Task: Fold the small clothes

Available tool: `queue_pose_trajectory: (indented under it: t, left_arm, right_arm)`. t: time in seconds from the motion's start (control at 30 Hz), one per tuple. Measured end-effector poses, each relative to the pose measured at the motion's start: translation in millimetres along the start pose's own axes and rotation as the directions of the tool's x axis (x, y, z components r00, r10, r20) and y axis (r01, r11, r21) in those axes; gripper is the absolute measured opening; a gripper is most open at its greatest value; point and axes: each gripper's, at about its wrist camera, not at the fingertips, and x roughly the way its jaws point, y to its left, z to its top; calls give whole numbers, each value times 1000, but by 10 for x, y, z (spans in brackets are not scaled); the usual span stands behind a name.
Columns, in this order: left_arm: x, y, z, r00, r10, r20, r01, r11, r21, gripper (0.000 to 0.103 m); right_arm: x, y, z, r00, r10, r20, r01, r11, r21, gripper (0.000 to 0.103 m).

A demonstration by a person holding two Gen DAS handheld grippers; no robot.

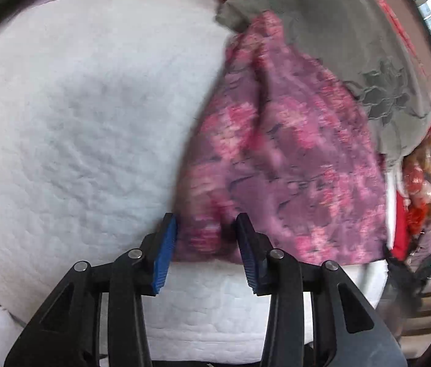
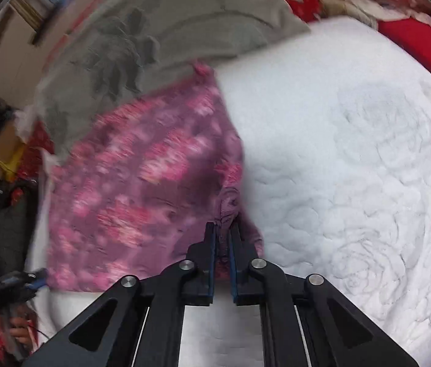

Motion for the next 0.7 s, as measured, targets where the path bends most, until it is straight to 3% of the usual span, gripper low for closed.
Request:
queue_pose_trajectory:
  t: [0.07, 0.17, 0.2, 0.3, 0.4, 0.53, 0.6, 0.67, 0.7]
  left_arm:
    - [-20, 101, 0, 999, -44, 5, 44, 999, -25, 38]
    - [-96, 196, 20, 996, -83, -10, 82, 995, -64, 38]
    - [-155, 214, 16, 995, -95, -3, 95, 993, -70, 37]
    - [-366, 152, 67, 989, -140, 50, 142, 988, -54, 36]
    - [-482, -78, 170, 982, -168, 86, 169, 986, -3, 37]
    - [-265, -563, 323, 993, -66, 101, 54, 992, 118, 43]
    - [-57, -686, 350, 995, 17, 97, -33, 987, 159, 48]
    - [246, -678, 356, 992, 120, 43, -125, 977, 174, 49]
    - [374, -657, 350, 991, 133, 18, -134, 975, 175, 49]
  right_arm:
    - [-42, -65, -1, 1000, -8, 14, 7, 999, 36, 7]
    - [159, -137, -38, 994, -69, -89, 70, 998, 7, 7]
    - [140, -112, -31, 994, -80, -79, 80, 997, -7, 12]
    - [-45, 55, 24, 992, -122, -9, 122, 992, -6, 14]
    - [-182, 303, 62, 997, -40, 65, 43, 998, -39, 17]
    - [-53, 715, 40, 998, 11, 63, -2, 991, -133, 18]
    - [73, 821, 15, 998, -2, 59, 11, 988, -154, 20]
    - [256, 816, -40, 999, -35, 21, 38, 989, -146, 29]
    - [417, 800, -50, 997, -69, -17, 66, 989, -135, 30]
